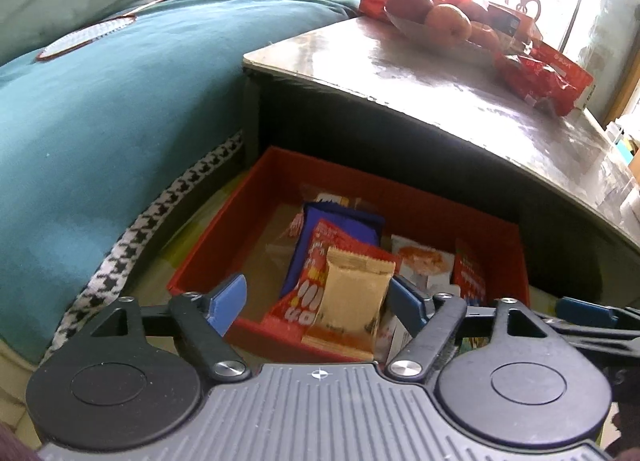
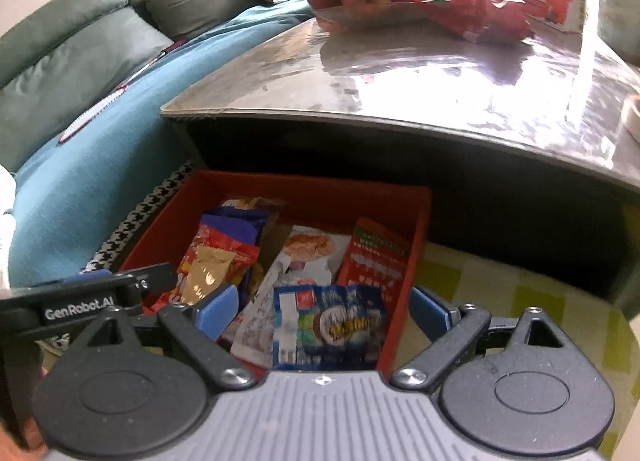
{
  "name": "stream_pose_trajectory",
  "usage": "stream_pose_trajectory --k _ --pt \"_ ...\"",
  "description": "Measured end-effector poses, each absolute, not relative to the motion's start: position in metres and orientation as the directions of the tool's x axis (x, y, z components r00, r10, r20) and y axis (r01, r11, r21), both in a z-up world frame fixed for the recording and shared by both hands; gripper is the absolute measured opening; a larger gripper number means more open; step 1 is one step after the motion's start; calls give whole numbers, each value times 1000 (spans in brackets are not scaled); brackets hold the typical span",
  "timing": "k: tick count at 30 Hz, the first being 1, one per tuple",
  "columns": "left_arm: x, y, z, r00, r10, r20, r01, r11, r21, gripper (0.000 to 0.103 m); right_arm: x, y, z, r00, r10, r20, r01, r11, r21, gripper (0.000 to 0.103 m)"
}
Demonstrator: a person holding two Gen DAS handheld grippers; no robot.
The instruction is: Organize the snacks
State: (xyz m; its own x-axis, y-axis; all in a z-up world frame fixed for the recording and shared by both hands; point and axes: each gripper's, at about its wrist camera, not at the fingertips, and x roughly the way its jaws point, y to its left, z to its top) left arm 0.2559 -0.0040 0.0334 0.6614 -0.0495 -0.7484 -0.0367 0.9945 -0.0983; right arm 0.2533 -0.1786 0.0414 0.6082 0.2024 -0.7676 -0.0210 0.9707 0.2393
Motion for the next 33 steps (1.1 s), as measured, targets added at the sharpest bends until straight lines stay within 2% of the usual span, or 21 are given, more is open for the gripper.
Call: stream_pose_trajectory --k 7,33 --pt "226 -14 34 667 -21 -745 -15 999 -43 86 222 -189 39 603 174 -778 21 972 234 95" --pt "136 -32 23 649 -23 -760 35 999 0 92 132 -187 40 590 100 -801 60 984 167 95"
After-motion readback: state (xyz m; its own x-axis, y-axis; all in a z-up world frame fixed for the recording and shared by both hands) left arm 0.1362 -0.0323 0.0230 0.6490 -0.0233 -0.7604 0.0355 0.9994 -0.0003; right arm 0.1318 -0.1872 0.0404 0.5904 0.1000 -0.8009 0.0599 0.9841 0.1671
